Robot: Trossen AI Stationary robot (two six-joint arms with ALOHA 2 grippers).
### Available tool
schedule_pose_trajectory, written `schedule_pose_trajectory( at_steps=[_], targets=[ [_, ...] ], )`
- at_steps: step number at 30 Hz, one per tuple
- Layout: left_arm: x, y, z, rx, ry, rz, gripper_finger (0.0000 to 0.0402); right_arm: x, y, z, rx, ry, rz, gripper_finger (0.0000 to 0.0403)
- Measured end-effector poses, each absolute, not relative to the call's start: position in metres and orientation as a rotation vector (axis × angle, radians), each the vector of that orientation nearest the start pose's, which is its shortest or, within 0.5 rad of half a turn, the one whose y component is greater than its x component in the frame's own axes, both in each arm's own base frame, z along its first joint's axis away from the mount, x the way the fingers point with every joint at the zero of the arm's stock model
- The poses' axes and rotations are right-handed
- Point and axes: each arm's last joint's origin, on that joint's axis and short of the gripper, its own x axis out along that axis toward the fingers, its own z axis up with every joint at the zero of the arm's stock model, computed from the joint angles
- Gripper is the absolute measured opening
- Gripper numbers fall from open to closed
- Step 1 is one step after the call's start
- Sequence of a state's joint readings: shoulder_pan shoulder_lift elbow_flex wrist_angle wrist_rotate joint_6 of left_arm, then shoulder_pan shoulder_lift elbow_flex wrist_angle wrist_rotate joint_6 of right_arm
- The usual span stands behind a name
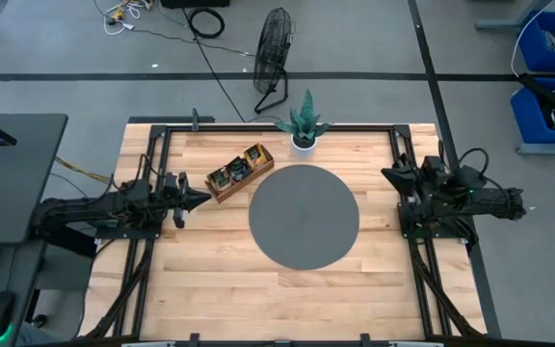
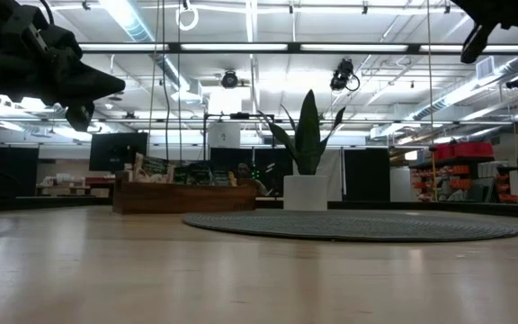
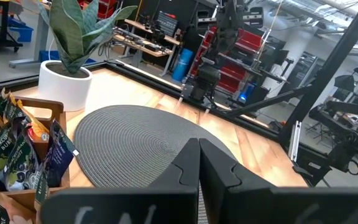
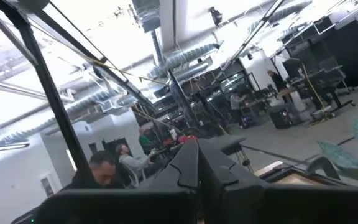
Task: Pick & Place Tea
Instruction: Return to Home Position
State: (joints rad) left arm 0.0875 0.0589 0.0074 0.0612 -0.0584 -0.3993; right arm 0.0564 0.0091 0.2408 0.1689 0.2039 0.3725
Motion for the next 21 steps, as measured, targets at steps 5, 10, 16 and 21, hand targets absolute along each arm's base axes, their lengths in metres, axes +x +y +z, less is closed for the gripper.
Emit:
schedule_pose_trajectory(
  at_steps=[5,10,16,21],
  targets=[
    [0.100,0.010,0.167,-0.399,-0.039,0.141,0.0003,0.069,-0.001,0.257,0.399,-0.408,-0.039,0.0000],
    [0.100,0.010,0.167,-0.399,-0.037,0.141,0.0003,0.075,0.002,0.244,0.397,-0.422,0.036,0.0000],
    [0.100,0.011,0.167,-0.399,-0.038,0.142,0.0003,0.081,0.003,0.220,0.388,-0.583,0.050,0.0000],
    [0.100,0.010,0.167,-0.398,-0.033,0.143,0.0003,0.079,0.002,0.224,0.323,-0.610,0.033,0.0000]
  ],
)
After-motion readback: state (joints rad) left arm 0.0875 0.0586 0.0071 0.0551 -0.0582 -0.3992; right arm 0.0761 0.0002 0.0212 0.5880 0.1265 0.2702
